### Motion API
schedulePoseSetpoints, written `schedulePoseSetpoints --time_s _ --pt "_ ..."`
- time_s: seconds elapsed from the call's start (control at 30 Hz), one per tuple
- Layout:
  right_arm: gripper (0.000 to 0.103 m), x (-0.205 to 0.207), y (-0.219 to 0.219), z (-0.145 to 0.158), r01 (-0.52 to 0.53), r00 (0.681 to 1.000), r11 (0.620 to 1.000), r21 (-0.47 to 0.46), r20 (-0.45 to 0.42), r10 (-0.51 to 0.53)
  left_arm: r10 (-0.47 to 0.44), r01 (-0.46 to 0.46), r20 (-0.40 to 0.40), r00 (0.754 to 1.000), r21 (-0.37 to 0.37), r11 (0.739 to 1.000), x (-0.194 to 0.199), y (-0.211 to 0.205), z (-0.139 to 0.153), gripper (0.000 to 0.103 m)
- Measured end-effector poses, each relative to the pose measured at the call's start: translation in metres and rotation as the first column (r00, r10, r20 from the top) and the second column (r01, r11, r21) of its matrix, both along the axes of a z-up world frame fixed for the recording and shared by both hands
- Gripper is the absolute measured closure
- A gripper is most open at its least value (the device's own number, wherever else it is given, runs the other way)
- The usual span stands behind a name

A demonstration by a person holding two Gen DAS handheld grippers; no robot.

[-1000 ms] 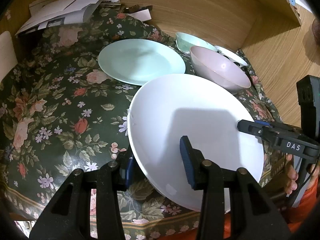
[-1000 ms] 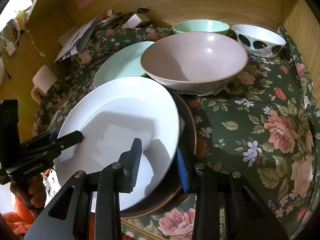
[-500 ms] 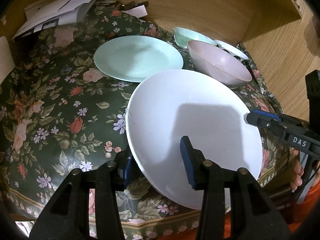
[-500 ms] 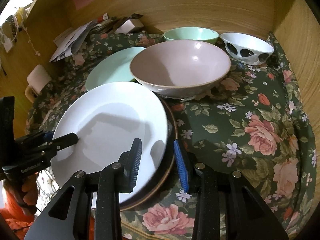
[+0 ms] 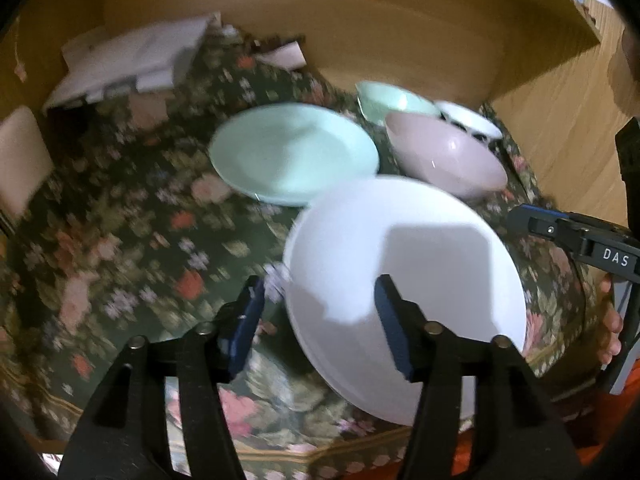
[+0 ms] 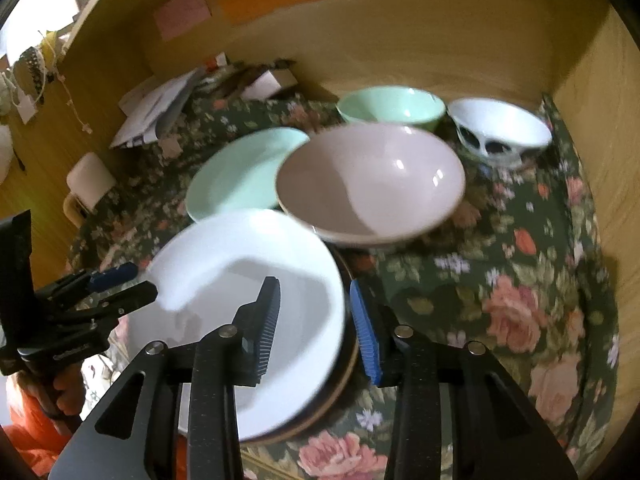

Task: Organize plates and bowls

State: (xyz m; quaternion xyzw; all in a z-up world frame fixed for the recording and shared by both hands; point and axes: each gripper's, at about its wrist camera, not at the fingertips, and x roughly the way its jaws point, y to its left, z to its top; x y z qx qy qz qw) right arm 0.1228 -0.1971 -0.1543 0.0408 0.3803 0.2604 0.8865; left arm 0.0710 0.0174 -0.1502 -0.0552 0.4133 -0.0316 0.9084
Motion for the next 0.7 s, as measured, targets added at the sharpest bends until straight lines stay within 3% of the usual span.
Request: schedulePoseSetpoints --time_s 0.13,0.4,0.6,0.7 --pt "0.063 0.013 0.009 0.018 -0.018 0.999 1.0 0.001 0.037 0.018 0.04 -0.042 0.039 0.998 0.029 0.999 0.009 0.017 0.016 0.04" --pt "0.053 0.051 0.032 0.046 -0.058 0.994 0.998 -0.018 0.092 0.06 0.129 -0.13 0.028 0.991 0.031 0.991 0.038 0.057 0.028 0.039" --pt "0.053 0.091 0.057 0.048 -0.097 0.994 0.994 -0.051 0.053 0.1 0.154 -0.155 0.007 0.988 0.038 0.987 0.059 0.079 0.025 0.038" --pt "0.053 0.113 0.07 0.044 -0.118 0.993 0.99 -0.08 0.018 0.12 0.16 -0.16 0.0 0.987 0.029 0.987 0.069 0.087 0.022 0.026"
